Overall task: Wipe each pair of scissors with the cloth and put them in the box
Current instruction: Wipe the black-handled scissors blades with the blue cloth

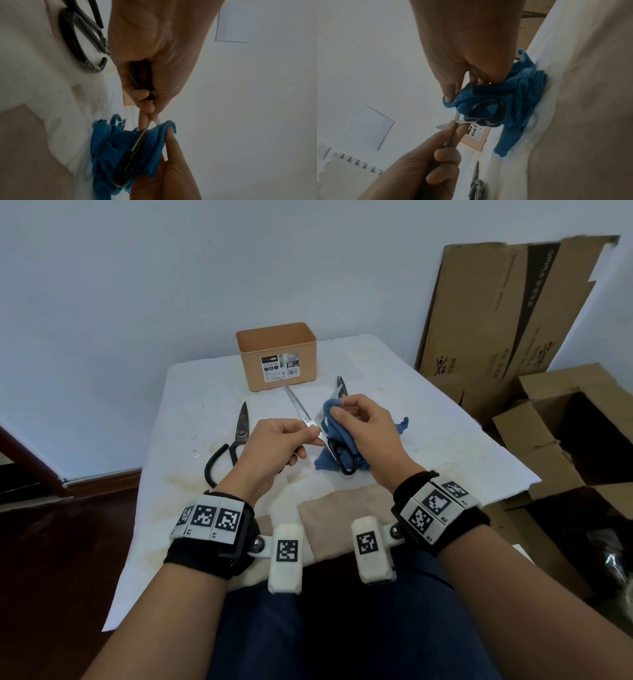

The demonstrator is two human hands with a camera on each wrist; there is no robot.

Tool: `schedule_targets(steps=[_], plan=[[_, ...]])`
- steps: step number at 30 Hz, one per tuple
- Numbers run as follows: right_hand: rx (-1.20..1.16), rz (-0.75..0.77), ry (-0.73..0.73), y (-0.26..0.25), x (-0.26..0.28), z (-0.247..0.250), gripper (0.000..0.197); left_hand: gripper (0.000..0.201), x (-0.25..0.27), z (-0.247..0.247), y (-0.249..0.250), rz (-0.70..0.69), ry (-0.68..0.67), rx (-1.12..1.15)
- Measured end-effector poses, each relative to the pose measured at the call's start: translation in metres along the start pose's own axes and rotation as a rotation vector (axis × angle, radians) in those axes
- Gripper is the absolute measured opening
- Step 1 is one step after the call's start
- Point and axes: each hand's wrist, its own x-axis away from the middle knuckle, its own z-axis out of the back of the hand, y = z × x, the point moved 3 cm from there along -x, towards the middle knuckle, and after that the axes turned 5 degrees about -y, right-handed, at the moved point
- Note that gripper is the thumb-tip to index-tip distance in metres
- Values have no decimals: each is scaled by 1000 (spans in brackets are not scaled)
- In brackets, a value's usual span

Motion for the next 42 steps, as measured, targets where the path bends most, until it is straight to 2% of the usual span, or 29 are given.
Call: schedule_targets(steps=[3, 6, 12, 15, 21, 25, 42], plan=[[14, -1, 14, 4, -2, -4, 13, 15, 1, -3, 4, -35, -22, -71], [26, -27, 38, 9, -3, -4, 22, 17, 2, -5, 9, -75, -17, -152], [99, -48, -56, 12, -2, -8, 29, 18, 3, -4, 13, -122, -6, -209], [94, -27, -49, 6, 0, -7, 33, 19, 4, -5, 13, -145, -11, -193], [235, 7, -41, 5, -6, -7, 40, 18, 2, -5, 15, -146, -25, -149], [256, 36, -48, 3, -7, -7, 39, 17, 0, -5, 16, -144, -36, -142], [371, -8, -78, -4, -6, -8, 42, 12, -3, -4, 10, -114, -44, -105]])
